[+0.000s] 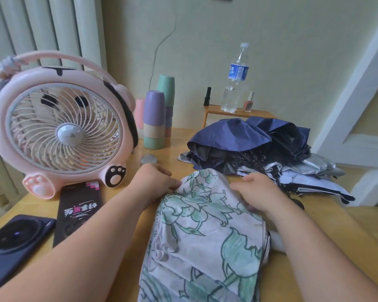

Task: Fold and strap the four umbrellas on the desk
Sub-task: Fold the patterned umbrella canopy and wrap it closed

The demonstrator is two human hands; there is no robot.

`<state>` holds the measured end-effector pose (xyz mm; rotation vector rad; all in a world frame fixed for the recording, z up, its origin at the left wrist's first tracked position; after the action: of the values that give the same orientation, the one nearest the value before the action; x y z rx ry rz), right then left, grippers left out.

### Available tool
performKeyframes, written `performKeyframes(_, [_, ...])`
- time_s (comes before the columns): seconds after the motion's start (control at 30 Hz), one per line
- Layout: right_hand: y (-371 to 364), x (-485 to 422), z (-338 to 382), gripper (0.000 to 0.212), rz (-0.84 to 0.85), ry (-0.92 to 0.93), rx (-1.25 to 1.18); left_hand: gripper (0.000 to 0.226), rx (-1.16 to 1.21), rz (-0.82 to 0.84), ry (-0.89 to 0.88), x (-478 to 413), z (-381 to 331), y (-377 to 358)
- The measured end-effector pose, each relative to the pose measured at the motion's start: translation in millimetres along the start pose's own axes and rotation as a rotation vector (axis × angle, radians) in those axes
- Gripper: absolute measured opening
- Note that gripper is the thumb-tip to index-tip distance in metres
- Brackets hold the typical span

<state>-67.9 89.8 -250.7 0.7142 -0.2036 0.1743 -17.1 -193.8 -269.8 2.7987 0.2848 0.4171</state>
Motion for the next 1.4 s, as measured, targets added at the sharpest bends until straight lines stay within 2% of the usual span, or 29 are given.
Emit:
performKeyframes(0.17, [-20.4,-18.2,5.1,0.016,0.189,-0.094,-0.375,0.035,0.157,0.000,0.004,-8.0,6.9,-2.8])
performKeyframes(0.3, [-34.1,-26.5,7.2,0.011,0.269,-0.067,-0.626,0.036,0.501,0.012,0.006,-7.3,15.6,-8.9])
performKeyframes(0.43, [-12.8,-32.3,7.4,0.053,0.068,0.164,-0.800,0.035,0.728,-0.035,0.003,-5.2,21.9,-10.4])
performKeyframes(0.57, [1.7,-23.6,9.4,0.057,-0.039,0.280,-0.737,0.031,0.521,-0.080,0.017,-1.9,19.2,-4.3])
performKeyframes(0.63, [1.6,-20.0,12.0,0.056,-0.044,0.305,-0.712,0.029,0.445,0.004,0.031,0.4,15.6,-9.9])
performKeyframes(0.7, [1.1,-19.2,12.8,0.058,-0.052,0.314,-0.677,0.026,0.456,0.165,0.064,6.0,12.7,-24.8])
performKeyframes(0.77, [1.1,-17.6,14.0,0.061,-0.060,0.325,-0.655,0.032,0.535,0.280,0.055,11.2,7.9,-36.3])
performKeyframes(0.87, [-1.3,-15.6,13.6,0.063,-0.032,0.327,-0.671,0.050,0.654,0.284,-0.040,8.4,-0.6,-33.6])
performKeyframes(0.97, [-5.7,-18.6,13.8,0.052,0.011,0.332,-0.630,0.061,0.724,0.257,-0.079,7.7,-4.4,-29.1])
performKeyframes(1.13, [5.6,-23.7,7.3,0.033,-0.091,0.357,-0.610,0.057,0.547,0.163,-0.045,4.9,-0.1,-20.4])
performKeyframes(1.27, [13.0,-26.4,0.0,0.037,-0.153,0.340,-0.707,0.080,0.505,0.383,-0.048,14.6,-8.6,-37.2])
performKeyframes(1.4, [-1.6,-29.1,0.5,0.050,-0.003,0.283,-0.745,0.057,0.377,0.482,-0.109,17.6,-12.0,-49.8])
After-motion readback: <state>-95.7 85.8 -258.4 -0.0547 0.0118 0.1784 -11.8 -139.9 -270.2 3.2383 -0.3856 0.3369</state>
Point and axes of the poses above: each hand's wrist, its own x-axis away from the middle knuckle, its own y-axis out of the back of the hand, z = x × y, the point moved 10 cm from there along -x, towards the middle knuckle, and after that the axes turned 9 degrees about z, right-handed, at the moved point
